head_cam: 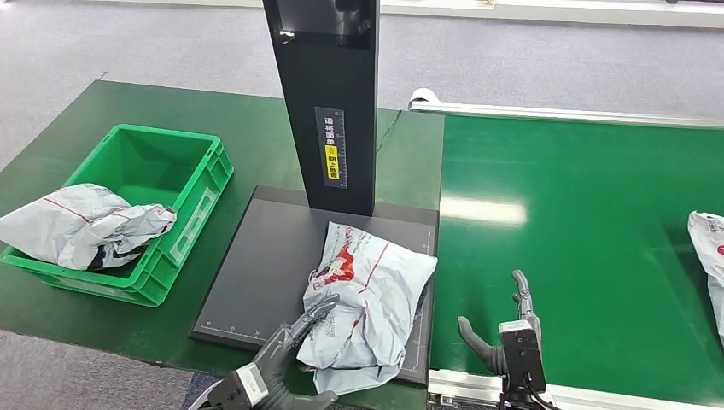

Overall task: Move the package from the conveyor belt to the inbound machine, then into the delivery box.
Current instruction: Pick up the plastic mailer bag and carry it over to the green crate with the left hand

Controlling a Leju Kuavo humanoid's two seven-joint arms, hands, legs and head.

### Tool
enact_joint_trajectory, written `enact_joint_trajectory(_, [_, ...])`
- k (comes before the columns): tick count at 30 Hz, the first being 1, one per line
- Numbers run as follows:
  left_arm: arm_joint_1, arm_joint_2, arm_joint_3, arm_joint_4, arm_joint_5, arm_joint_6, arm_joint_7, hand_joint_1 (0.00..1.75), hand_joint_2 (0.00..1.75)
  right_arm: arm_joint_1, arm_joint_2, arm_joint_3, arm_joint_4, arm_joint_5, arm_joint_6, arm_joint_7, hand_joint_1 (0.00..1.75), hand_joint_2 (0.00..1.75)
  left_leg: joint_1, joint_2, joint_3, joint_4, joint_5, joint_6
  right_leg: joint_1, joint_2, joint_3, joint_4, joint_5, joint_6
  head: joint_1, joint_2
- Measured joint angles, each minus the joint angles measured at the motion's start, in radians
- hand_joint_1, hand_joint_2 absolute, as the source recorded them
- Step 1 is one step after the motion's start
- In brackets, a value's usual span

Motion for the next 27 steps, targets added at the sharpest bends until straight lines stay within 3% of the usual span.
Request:
enact_joint_trajectory(9, [-0.032,0.000,-0.037,0.071,-0.031,0.057,0.006,0.00,1.75,0.004,0.000,0.000,-0.022,-0.006,0.008,-0.002,0.00,1.75,0.000,0.000,0.000,0.000,0.000,0.000,0.000,0.000,0.000,0.000,0.000,0.000,0.000,0.000])
enact_joint_trajectory(10, [-0.038,-0.001,-0.039,0.082,-0.038,0.075,0.009,0.08,1.75,0.006,0.000,0.000,-0.025,-0.007,0.008,-0.003,0.00,1.75,0.000,0.000,0.000,0.000,0.000,0.000,0.000,0.000,0.000,0.000,0.000,0.000,0.000,0.000])
enact_joint_trajectory(13, [-0.061,-0.006,-0.041,0.122,-0.044,0.119,0.012,1.36,1.75,0.011,0.004,0.000,-0.033,-0.008,0.008,-0.005,0.00,1.75,0.000,0.000,0.000,0.000,0.000,0.000,0.000,0.000,0.001,0.000,0.000,0.000,0.000,0.000])
enact_joint_trajectory(14, [-0.070,-0.008,-0.040,0.135,-0.044,0.129,0.012,1.71,1.75,0.012,0.006,0.001,-0.035,-0.008,0.008,-0.005,0.00,1.75,0.000,0.000,0.001,0.000,0.000,0.000,0.000,0.000,0.001,0.000,0.000,0.000,0.000,0.000])
enact_joint_trajectory(27, [-0.117,-0.015,0.020,0.177,-0.012,0.178,0.012,1.75,1.75,0.019,0.017,0.007,-0.065,-0.011,0.012,-0.006,0.00,1.75,0.000,0.000,0.001,0.000,0.000,0.000,0.000,0.000,0.001,0.000,0.000,0.000,0.000,0.000])
